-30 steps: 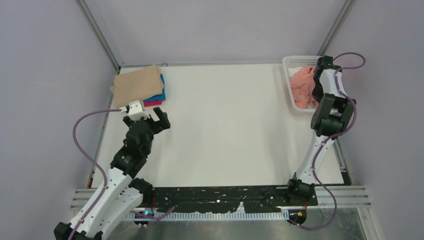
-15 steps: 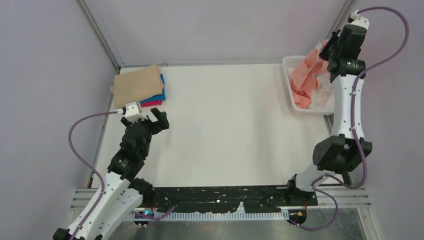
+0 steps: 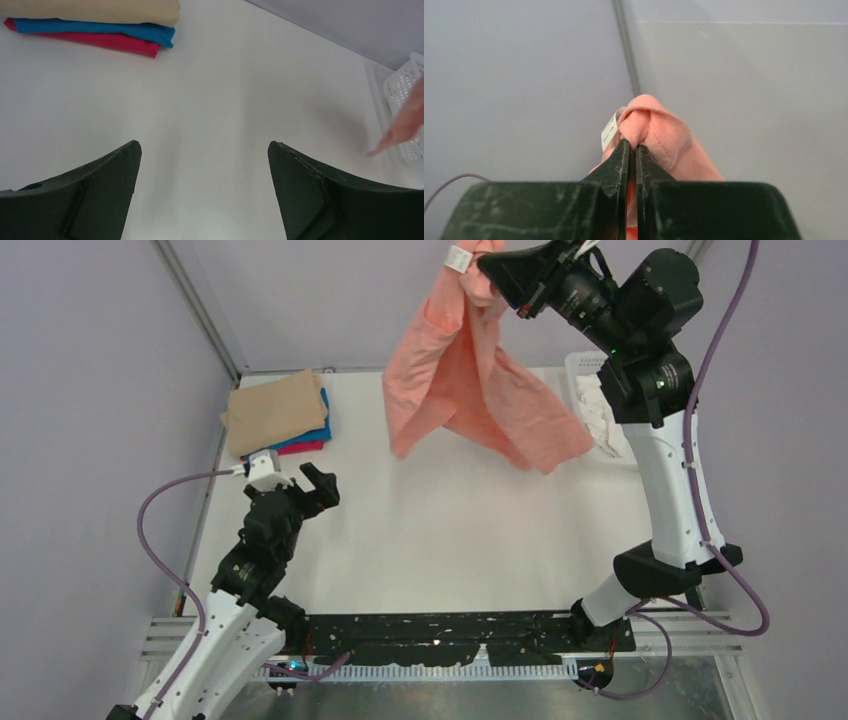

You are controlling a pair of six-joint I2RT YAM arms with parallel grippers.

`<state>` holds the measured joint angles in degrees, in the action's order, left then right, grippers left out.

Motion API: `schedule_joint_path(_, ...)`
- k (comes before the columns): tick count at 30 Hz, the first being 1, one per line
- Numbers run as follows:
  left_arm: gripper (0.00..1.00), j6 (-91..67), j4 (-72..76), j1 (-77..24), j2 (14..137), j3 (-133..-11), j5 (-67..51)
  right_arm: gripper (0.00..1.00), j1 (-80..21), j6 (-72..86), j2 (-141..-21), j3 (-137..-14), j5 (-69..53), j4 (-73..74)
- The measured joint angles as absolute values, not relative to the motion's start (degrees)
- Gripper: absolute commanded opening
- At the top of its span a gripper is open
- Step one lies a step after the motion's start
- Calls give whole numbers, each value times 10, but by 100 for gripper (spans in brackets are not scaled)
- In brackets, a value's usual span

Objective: Fold and stack the t-shirts
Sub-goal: Move the tshirt to the center of the board

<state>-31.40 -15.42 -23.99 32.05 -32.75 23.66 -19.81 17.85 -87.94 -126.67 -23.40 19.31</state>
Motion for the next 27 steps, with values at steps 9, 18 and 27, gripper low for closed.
schedule_joint_path(9,100,-356,-227,-240,241,-327,244,6,-340,204,-973,-1374,-254,166)
schedule_joint_path(18,100,-391,-314,-240,175,-327,290,5,-345,169,-855,-1103,-186,125)
schedule_joint_path(27,100,-415,-321,-240,168,-300,316,7,-124,132,-704,-612,-48,131)
